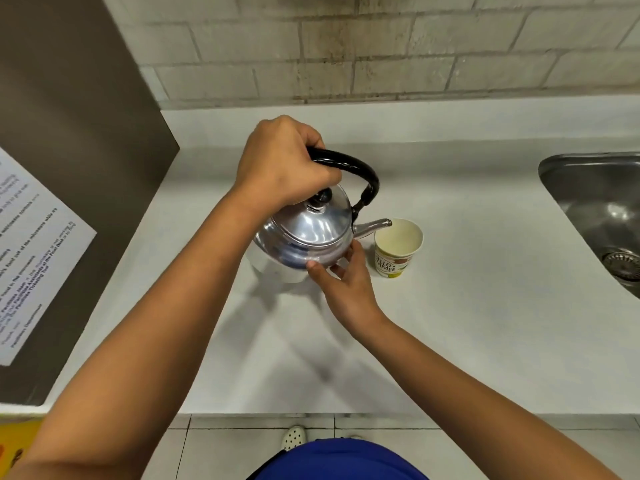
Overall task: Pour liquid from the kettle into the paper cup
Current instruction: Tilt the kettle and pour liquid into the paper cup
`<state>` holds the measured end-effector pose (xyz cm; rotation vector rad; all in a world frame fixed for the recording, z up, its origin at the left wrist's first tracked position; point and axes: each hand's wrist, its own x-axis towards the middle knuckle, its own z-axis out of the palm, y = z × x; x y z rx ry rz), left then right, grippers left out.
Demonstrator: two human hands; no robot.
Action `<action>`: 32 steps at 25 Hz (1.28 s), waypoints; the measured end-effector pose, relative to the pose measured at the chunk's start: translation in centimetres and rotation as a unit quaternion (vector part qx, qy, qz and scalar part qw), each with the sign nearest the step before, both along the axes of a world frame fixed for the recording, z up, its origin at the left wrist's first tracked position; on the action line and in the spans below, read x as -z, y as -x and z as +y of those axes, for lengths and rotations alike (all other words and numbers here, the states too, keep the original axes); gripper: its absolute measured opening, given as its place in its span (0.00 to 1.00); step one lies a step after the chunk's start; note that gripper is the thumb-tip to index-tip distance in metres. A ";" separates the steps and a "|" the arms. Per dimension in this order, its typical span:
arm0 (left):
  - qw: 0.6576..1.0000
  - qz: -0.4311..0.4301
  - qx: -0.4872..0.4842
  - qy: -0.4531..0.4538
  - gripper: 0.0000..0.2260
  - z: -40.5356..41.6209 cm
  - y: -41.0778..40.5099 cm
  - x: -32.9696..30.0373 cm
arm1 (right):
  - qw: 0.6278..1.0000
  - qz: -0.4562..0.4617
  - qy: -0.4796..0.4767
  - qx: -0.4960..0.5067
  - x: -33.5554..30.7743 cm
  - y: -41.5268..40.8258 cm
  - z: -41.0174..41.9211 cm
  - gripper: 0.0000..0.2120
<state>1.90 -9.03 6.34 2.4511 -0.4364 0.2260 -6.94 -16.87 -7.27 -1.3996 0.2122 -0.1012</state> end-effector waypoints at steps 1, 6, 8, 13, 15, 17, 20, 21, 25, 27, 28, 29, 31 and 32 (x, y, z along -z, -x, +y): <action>1.000 -0.004 0.005 -0.012 0.08 -0.3 0.1 -0.1 | 1.000 0.002 -0.010 0.003 0.1 0.0 0.0 0.30; 0.996 -0.029 0.027 -0.074 0.05 -1.5 0.5 -0.6 | 0.999 0.000 -0.046 -0.001 0.7 -0.3 -0.3 0.28; 0.995 -0.044 0.029 -0.088 0.03 -1.9 0.6 -0.9 | 0.998 -0.006 -0.058 -0.004 0.8 -0.5 -0.3 0.28; 0.990 -0.069 0.041 -0.114 0.03 -2.6 0.6 -1.7 | 0.997 -0.009 -0.080 -0.019 0.9 -1.0 -0.2 0.28; 0.989 -0.075 0.046 -0.118 0.03 -2.9 0.5 -1.8 | 0.996 -0.010 -0.084 -0.021 0.7 -1.2 -0.4 0.29; 0.988 -0.077 0.053 -0.121 0.03 -3.2 0.4 -1.9 | 0.996 -0.014 -0.082 -0.021 0.6 -1.4 -0.7 0.28; 0.986 -0.082 0.058 -0.131 0.04 -3.7 0.4 -2.1 | 0.997 -0.019 -0.078 -0.020 0.4 -1.4 -0.8 0.26; 0.985 -0.085 0.058 -0.135 0.04 -3.9 0.4 -2.1 | 0.997 -0.019 -0.077 -0.020 0.4 -1.4 -0.9 0.26; 0.982 -0.090 0.062 -0.151 0.02 -4.1 0.4 -2.2 | 0.997 -0.018 -0.067 -0.028 0.3 -1.3 -1.1 0.24; 0.981 -0.091 0.065 -0.157 0.02 -4.2 0.5 -2.3 | 0.997 -0.018 -0.064 -0.035 0.2 -1.3 -1.1 0.23; 0.980 -0.091 0.068 -0.161 0.03 -4.2 0.5 -2.3 | 0.997 -0.018 -0.063 -0.036 0.2 -1.2 -1.0 0.22; 0.980 -0.093 0.069 -0.164 0.02 -4.2 0.5 -2.4 | 0.997 -0.018 -0.062 -0.037 0.2 -1.2 -1.0 0.22; 0.978 -0.098 0.069 -0.171 0.03 -4.3 0.5 -2.4 | 0.998 -0.017 -0.056 -0.038 0.3 -1.3 -0.9 0.23; 0.977 -0.099 0.068 -0.174 0.04 -4.3 0.5 -2.4 | 0.998 -0.017 -0.052 -0.039 0.3 -1.3 -0.9 0.23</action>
